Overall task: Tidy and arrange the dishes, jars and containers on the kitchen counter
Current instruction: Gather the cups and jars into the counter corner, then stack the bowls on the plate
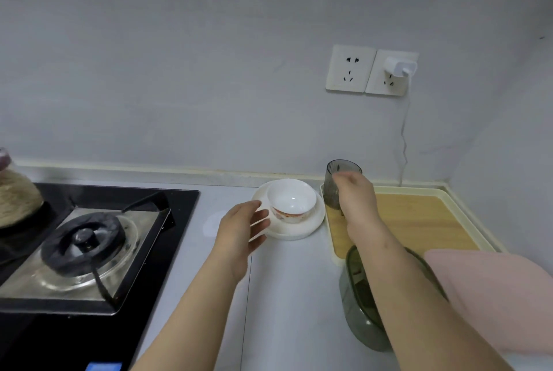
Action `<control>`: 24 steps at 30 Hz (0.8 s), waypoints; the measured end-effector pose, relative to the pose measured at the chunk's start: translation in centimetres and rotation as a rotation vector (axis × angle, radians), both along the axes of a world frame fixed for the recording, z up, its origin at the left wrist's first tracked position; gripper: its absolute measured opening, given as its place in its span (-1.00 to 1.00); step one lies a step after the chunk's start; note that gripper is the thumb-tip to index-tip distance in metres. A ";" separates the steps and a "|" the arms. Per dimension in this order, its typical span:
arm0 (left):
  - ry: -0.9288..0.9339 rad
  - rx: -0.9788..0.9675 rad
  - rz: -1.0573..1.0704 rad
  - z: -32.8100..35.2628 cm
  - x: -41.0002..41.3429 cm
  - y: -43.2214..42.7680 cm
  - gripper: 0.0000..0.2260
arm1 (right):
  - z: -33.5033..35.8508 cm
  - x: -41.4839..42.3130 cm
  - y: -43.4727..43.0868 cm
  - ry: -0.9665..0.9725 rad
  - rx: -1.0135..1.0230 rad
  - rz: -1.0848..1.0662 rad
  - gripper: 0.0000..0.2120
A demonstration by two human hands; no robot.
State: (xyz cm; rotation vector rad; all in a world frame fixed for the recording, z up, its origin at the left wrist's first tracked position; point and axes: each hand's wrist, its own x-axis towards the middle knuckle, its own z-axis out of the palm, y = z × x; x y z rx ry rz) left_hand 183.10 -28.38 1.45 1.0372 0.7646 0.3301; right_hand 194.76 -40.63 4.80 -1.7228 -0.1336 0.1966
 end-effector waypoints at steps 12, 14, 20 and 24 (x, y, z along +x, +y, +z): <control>0.060 0.039 0.225 -0.5 -9.0 4.6 -0.89 | -1.1 -11.1 6.3 0.237 0.177 0.259 -0.88; 0.063 0.024 0.265 -0.6 -11.4 5.8 -0.90 | -1.7 -13.6 8.3 0.261 0.156 0.326 -0.89; 0.068 0.017 0.458 0.0 -22.4 11.0 -0.97 | -1.6 -23.4 14.9 0.276 0.083 0.564 -0.87; 0.052 0.022 0.569 0.8 -31.5 14.4 -0.91 | -1.2 -32.2 19.7 0.281 0.022 0.721 -0.90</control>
